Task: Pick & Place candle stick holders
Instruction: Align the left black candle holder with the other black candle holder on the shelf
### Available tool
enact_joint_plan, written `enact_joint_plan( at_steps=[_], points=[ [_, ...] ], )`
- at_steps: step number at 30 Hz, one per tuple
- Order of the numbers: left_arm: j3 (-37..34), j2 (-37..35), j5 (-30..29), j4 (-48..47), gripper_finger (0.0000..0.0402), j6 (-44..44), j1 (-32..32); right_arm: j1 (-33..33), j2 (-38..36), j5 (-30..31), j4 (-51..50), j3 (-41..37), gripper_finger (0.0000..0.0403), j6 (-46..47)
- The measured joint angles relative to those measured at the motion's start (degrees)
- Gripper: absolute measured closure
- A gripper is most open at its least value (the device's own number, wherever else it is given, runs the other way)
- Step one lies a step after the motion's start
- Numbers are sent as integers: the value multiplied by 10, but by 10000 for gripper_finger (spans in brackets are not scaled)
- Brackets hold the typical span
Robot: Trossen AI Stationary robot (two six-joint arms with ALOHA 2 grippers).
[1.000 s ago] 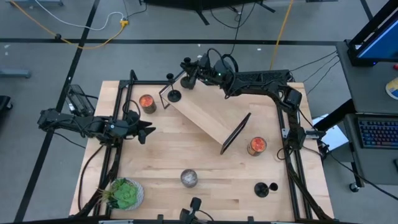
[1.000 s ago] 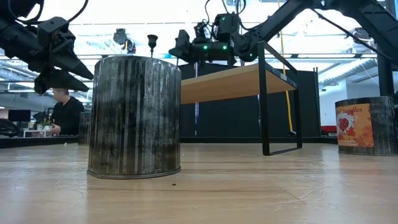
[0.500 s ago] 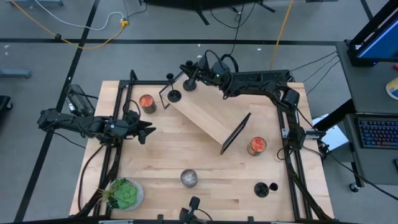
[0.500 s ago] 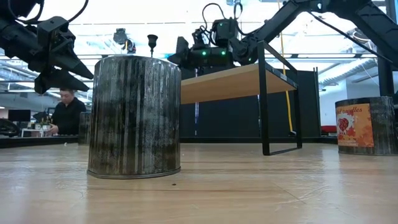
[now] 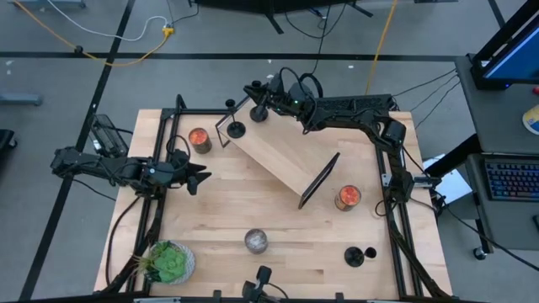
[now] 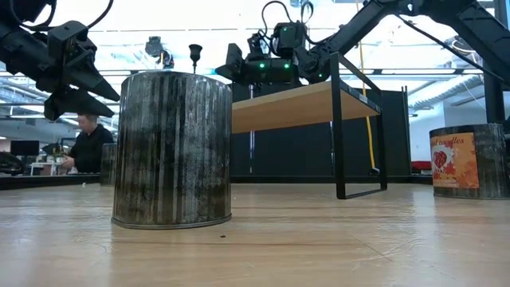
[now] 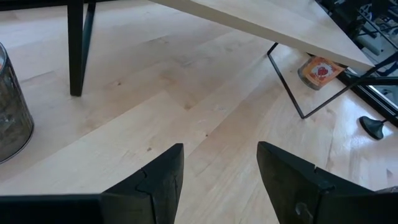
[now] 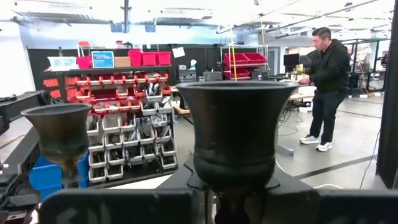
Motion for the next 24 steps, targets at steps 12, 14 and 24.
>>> enact_joint_plan(
  at_steps=[12, 14, 24],
  points=[
    [0, 0, 0, 11, 192, 3, 0, 0, 0, 0, -1, 0, 369, 0],
    [0, 0, 0, 11, 192, 3, 0, 0, 0, 0, -1, 0, 368, 0],
    [0, 0, 0, 10, 192, 4, 0, 0, 0, -2, -5, 0, 344, 10]
  ],
)
